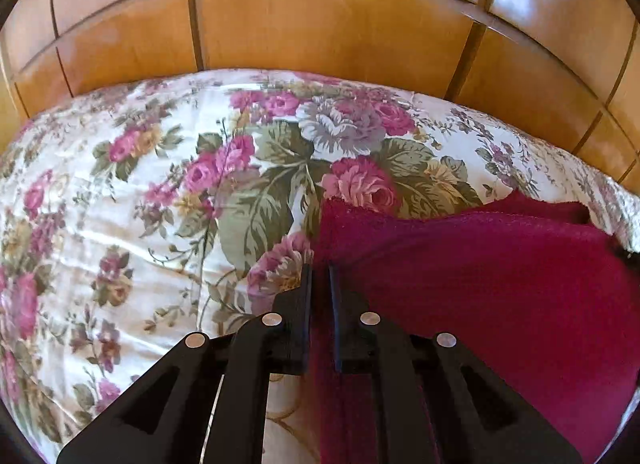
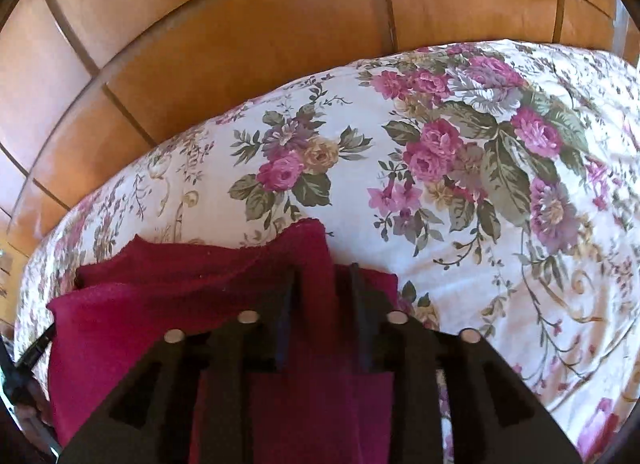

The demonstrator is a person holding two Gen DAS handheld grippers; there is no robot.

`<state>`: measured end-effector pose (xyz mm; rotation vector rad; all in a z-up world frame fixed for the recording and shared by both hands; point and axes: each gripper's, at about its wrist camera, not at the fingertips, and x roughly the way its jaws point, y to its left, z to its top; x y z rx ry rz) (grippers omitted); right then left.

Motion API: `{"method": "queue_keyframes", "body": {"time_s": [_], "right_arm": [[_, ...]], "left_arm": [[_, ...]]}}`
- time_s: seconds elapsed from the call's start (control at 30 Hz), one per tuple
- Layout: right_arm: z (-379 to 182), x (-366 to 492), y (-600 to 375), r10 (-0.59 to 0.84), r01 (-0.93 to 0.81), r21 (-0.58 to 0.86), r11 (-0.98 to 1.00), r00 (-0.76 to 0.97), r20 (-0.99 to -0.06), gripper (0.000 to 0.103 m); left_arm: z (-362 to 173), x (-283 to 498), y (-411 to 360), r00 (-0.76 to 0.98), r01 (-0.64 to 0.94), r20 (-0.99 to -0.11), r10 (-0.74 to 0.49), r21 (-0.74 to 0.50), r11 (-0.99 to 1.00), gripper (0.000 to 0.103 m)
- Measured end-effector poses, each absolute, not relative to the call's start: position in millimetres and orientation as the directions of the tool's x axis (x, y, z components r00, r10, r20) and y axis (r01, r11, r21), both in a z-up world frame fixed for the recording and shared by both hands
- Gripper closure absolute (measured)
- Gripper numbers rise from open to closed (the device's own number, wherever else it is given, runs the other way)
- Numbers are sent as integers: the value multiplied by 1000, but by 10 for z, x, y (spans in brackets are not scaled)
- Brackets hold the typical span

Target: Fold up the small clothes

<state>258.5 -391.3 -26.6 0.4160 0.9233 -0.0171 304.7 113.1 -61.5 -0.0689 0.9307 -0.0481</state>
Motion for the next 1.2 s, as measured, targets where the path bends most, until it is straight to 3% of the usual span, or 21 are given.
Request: {"method": "queue_keyframes", "body": {"time_s": [0.03, 0.1, 0.13, 0.23, 0.3, 0.4, 0.53, 0.67, 0.73, 0.9, 0.93, 1.0, 1.2], "right_arm": [[-250, 2568, -3915, 166, 184, 344, 921, 613, -773, 65], [-154, 2485, -3901, 162, 166, 336, 927, 631, -758, 31], [-78, 2421, -3876, 123, 172, 304, 937, 650, -750, 28], [170, 2174, -3809, 57, 147, 224, 963, 705, -707, 36], [313, 2008, -3709, 78, 85, 200, 976, 722, -688, 56], [349, 1905, -3471, 165, -39, 194, 980, 699, -696, 69], [168, 2123, -3118, 181, -106, 147, 983, 645, -742, 69], [-62, 2577, -3007, 128, -39, 131, 991, 605, -786, 68], [-209, 2806, -3062, 116, 10, 150, 989, 581, -806, 66], [-231, 2831, -3095, 128, 22, 178, 984, 610, -782, 63], [-213, 2817, -3114, 135, 22, 186, 982, 607, -783, 61], [-118, 2696, -3180, 133, 24, 185, 982, 607, -783, 39], [135, 1904, -3608, 205, 1, 272, 962, 655, -727, 37]], "left_arm": [[-574, 3026, 1126, 605, 11, -793, -67, -76, 997, 96], [-440, 2937, 1132, 631, -1, -774, -48, -63, 998, 96], [-362, 2874, 1145, 648, -14, -762, -24, -44, 999, 96], [-115, 2632, 1217, 711, -32, -703, -1, -34, 999, 96], [3, 2461, 1242, 741, -11, -671, -36, -65, 998, 96], [29, 2274, 1148, 747, 37, -659, -85, -87, 996, 96], [-128, 2129, 876, 721, 115, -679, -140, -83, 990, 96], [-414, 2270, 747, 665, 110, -738, -115, -56, 992, 96], [-627, 2395, 814, 622, 83, -774, -117, -84, 993, 96], [-688, 2461, 928, 627, 54, -760, -170, -175, 983, 96], [-678, 2452, 931, 627, 57, -759, -172, -175, 983, 96], [-625, 2415, 936, 628, 62, -760, -164, -161, 985, 95], [-436, 2057, 1087, 655, 53, -740, -154, -158, 986, 95]]}}
